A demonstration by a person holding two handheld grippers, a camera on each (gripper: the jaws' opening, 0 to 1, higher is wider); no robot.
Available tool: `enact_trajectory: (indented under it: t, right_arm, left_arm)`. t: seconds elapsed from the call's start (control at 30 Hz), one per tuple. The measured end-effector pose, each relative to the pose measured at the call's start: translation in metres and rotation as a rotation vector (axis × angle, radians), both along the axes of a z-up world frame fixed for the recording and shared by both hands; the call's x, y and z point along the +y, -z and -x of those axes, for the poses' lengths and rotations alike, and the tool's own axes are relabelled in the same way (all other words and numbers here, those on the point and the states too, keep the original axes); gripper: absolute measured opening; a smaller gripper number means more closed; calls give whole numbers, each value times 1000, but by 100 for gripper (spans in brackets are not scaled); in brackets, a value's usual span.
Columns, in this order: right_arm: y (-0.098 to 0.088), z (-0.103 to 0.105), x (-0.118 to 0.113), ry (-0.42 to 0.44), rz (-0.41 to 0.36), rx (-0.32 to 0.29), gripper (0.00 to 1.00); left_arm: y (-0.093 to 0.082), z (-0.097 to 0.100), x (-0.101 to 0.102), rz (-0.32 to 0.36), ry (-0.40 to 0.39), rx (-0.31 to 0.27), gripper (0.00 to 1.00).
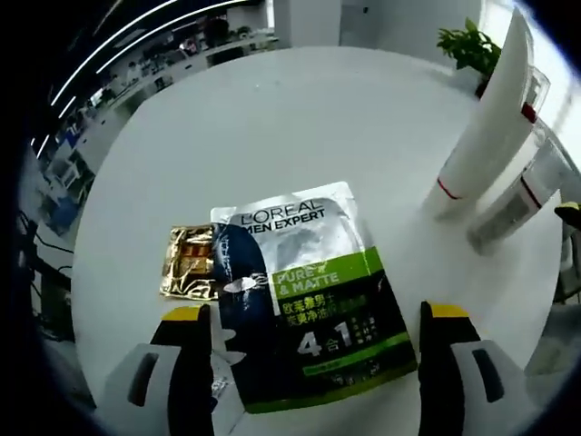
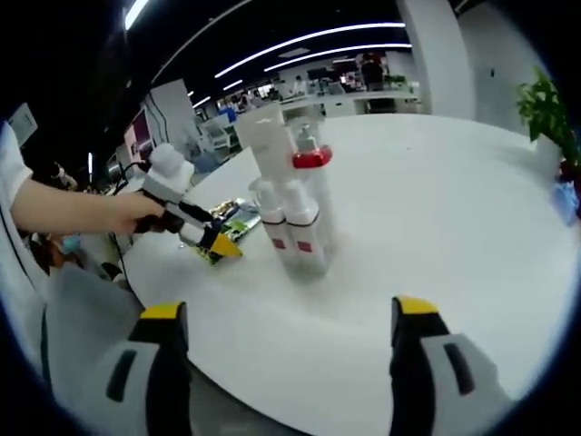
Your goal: Arrange the skincare products in the storage area until every visible bottle or jar stands upright without overlapping.
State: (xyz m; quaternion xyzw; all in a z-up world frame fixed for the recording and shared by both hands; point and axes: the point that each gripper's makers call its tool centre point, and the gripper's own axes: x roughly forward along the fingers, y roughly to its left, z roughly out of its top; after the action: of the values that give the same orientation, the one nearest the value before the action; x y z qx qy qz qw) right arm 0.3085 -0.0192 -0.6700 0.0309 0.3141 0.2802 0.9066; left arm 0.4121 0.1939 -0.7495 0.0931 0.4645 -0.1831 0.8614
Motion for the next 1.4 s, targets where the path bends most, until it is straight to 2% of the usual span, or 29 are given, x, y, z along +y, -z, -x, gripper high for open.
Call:
enact_trajectory:
  t: [0.1,0.13,0.17,0.3,0.4,0.47,0.5,0.53,0.63,0.87,1.07,1.3,1.4]
  right_arm:
    - [-1,-1,2,-8,-4,-3,93]
    - [-1,-1,3,-8,-5,-3,93]
    - [-3,-1,3,-9,-7,-5,93]
    - [-5,-1,2,-9,-8,-13,93]
    - [-4,-1,0,-6,-6,-10,93]
    - [-5,-1,0,-5,-6,-10,93]
    - [-5,0,0,-5,-7,-13,93]
    - [-6,0,0,-6,-7,-14,93]
    - [-7,0,1,-13,-6,-16,93]
    - [-8,2,8,-32,-18,-13,91]
    - [-11,4,20,-62,-23,-17,90]
    - [-20,6,28,-93,-34,-32,89]
    - [-24,7,31,-107,-33,-40,88]
  left_arm:
    - [-2,-1,-7,8,37,-14,69]
    - [-5,-4,-13,2,95,-60,67]
    - [-4,-1,-13,11,80,-49,65]
    - [-5,0,-14,22,77,-63,62]
    - [-7,4,-26,48,127,-85,42]
    - [-7,2,-27,45,119,-87,33]
    - [-7,2,-26,48,113,-88,21]
    - [-8,0,-31,107,96,-89,18]
    - [-7,1,-26,103,76,-65,16]
    - [-18,18,-36,256,0,-31,12]
    - [-30,38,-42,333,-10,-47,12]
    - [-47,56,-44,365,15,-76,13]
    - [-61,62,-45,393,18,-100,13]
